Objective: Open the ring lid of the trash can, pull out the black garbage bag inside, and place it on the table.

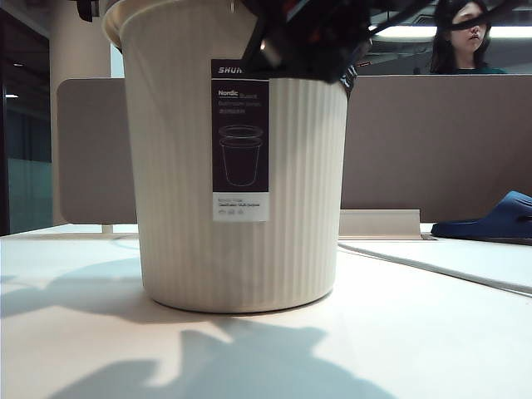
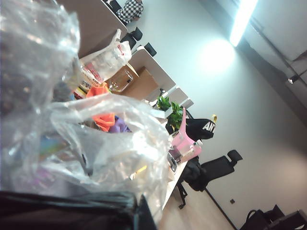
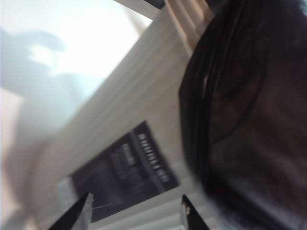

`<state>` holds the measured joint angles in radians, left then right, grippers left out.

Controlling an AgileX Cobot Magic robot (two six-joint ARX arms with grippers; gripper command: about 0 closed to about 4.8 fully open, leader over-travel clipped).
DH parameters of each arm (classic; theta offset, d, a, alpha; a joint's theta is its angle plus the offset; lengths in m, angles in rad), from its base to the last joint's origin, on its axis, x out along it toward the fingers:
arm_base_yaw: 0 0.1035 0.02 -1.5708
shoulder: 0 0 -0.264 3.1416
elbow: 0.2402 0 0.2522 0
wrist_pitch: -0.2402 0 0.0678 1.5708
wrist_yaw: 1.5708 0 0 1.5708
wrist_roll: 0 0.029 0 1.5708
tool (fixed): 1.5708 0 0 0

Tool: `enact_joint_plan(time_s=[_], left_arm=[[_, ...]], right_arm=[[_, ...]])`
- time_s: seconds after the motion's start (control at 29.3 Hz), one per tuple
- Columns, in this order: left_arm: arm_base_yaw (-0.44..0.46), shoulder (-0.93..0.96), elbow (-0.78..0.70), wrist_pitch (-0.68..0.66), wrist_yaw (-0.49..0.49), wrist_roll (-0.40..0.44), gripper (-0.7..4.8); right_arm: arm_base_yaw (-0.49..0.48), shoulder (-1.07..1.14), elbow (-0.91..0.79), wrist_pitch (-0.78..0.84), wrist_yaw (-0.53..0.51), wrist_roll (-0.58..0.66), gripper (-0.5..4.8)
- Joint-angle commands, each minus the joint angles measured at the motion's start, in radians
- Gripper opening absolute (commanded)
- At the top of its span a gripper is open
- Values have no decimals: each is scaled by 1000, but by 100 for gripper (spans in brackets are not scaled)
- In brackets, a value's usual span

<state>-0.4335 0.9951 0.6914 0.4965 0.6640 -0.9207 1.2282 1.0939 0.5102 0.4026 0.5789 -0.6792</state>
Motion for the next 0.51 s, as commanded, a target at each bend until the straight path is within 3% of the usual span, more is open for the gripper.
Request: enact_joint_plan(time_s=[0.03, 0.14, 0.51], left_arm=[[-1, -4, 5, 13, 14, 31, -6], [-1, -4, 5, 13, 13, 55, -6], [-1, -4, 5, 14, 19, 76, -6]], right_arm=[[18, 20, 5, 134, 51, -155, 235], [90, 20, 5, 277, 111, -286, 235], [86, 81, 5, 325, 165, -291, 235]])
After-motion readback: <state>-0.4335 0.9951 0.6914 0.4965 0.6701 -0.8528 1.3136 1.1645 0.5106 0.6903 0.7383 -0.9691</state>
